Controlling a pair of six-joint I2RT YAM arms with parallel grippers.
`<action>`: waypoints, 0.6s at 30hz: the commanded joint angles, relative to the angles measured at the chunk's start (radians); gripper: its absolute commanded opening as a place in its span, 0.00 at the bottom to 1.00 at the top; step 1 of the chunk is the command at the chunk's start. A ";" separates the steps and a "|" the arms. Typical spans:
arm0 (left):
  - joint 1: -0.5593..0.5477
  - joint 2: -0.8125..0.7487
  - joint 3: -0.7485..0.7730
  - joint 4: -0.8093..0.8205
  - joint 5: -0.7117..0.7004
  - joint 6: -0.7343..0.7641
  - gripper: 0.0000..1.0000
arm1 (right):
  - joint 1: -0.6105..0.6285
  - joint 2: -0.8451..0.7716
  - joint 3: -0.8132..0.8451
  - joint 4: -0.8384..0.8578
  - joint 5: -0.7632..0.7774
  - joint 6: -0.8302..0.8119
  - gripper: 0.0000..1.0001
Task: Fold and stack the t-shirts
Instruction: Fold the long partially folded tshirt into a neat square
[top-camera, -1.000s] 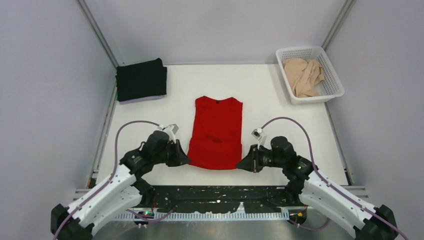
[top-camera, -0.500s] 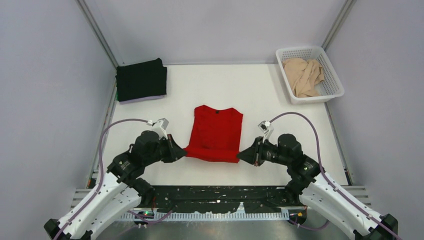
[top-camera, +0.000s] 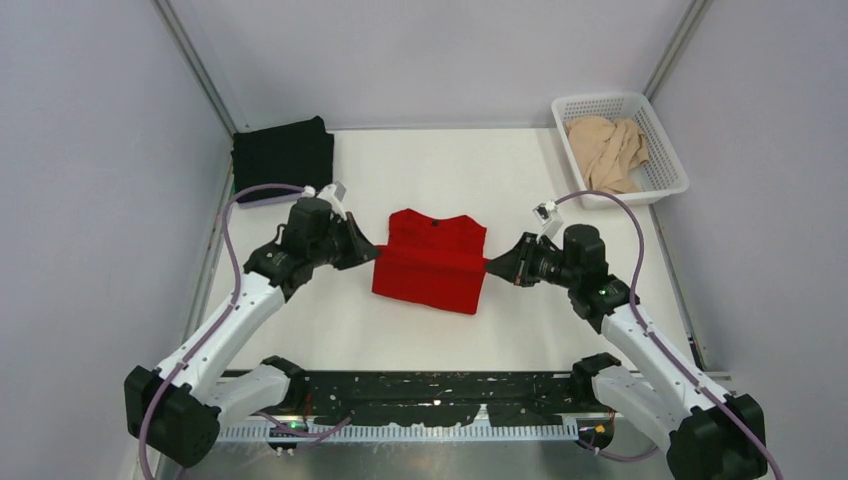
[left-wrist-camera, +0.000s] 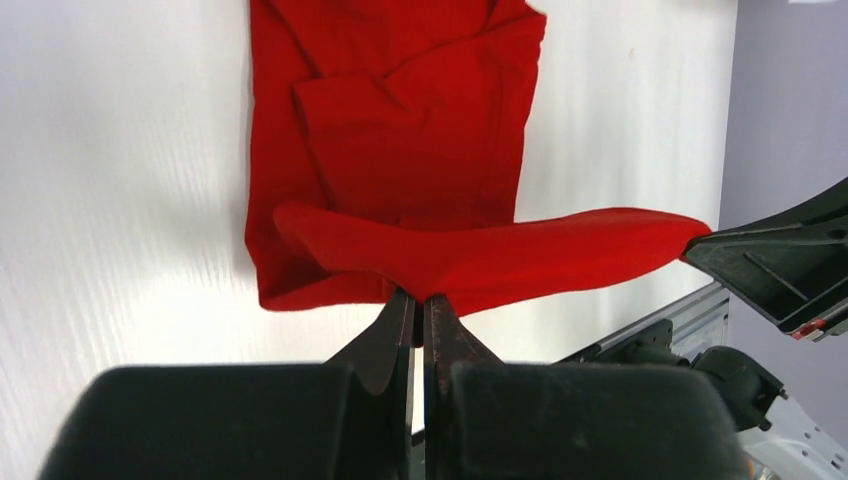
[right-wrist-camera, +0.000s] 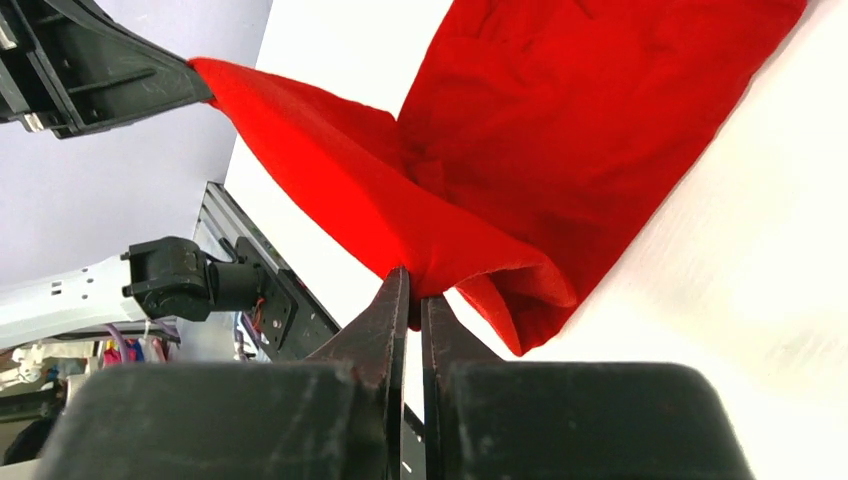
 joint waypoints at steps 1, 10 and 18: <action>0.054 0.097 0.111 0.081 0.004 0.064 0.00 | -0.063 0.089 0.066 0.088 -0.069 -0.032 0.05; 0.124 0.347 0.260 0.106 0.061 0.099 0.00 | -0.124 0.280 0.146 0.170 -0.075 -0.051 0.05; 0.151 0.575 0.411 0.072 0.089 0.114 0.00 | -0.153 0.441 0.187 0.245 -0.056 -0.047 0.05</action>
